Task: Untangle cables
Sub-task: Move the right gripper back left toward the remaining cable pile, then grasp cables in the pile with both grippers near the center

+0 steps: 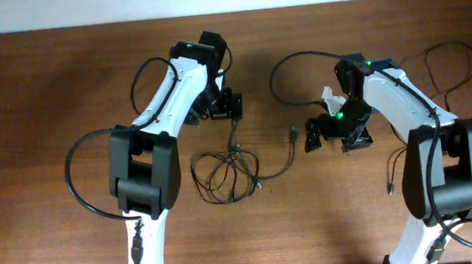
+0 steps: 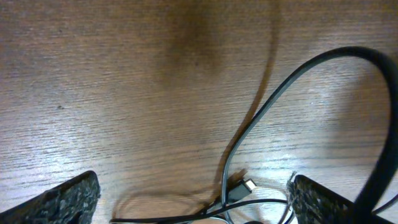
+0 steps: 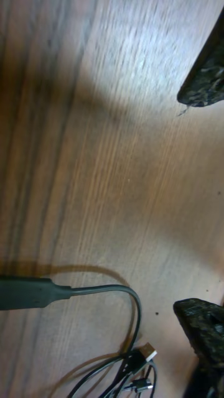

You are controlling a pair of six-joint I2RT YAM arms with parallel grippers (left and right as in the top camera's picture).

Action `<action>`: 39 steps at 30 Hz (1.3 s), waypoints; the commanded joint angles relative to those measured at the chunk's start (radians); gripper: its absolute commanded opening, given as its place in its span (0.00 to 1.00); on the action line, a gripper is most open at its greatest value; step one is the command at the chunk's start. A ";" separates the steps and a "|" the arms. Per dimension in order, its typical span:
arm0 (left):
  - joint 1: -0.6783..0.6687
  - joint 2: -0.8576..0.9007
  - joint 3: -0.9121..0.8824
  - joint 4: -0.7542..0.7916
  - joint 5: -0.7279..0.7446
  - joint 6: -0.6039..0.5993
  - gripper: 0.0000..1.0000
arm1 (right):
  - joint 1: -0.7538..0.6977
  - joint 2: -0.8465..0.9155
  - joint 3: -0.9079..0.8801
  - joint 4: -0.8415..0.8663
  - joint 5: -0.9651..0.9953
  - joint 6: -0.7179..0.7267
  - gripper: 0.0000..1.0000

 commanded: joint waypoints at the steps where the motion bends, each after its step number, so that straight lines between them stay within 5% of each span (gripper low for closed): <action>1: -0.016 -0.011 -0.012 0.038 0.045 -0.018 0.99 | 0.016 -0.001 -0.057 0.041 -0.043 -0.011 0.98; 2: -0.027 -0.011 -0.023 0.047 0.052 -0.022 0.99 | 0.017 -0.001 -0.070 0.052 -0.043 -0.011 0.98; 3: -0.035 -0.011 -0.029 0.055 0.060 -0.022 0.85 | 0.019 -0.001 -0.085 0.066 -0.043 -0.011 0.98; 6: -0.072 -0.011 -0.038 0.077 0.064 -0.021 0.00 | 0.023 -0.001 -0.139 0.116 -0.044 -0.007 0.98; 25: 0.029 -0.413 0.114 -0.038 0.225 0.040 0.00 | 0.088 -0.001 -0.279 0.239 -0.098 0.000 0.98; 29: 0.029 -0.406 0.114 -0.132 0.103 0.039 0.00 | 0.105 -0.001 -0.261 0.254 -0.243 -0.030 0.98; 34: 0.029 -0.382 0.111 -0.180 -0.022 -0.036 0.00 | 0.101 -0.009 -0.102 0.088 -0.616 -0.295 0.98; 39: 0.029 -0.331 0.110 -0.215 -0.040 -0.036 0.00 | 0.101 -0.018 -0.034 0.107 -0.695 -0.294 0.98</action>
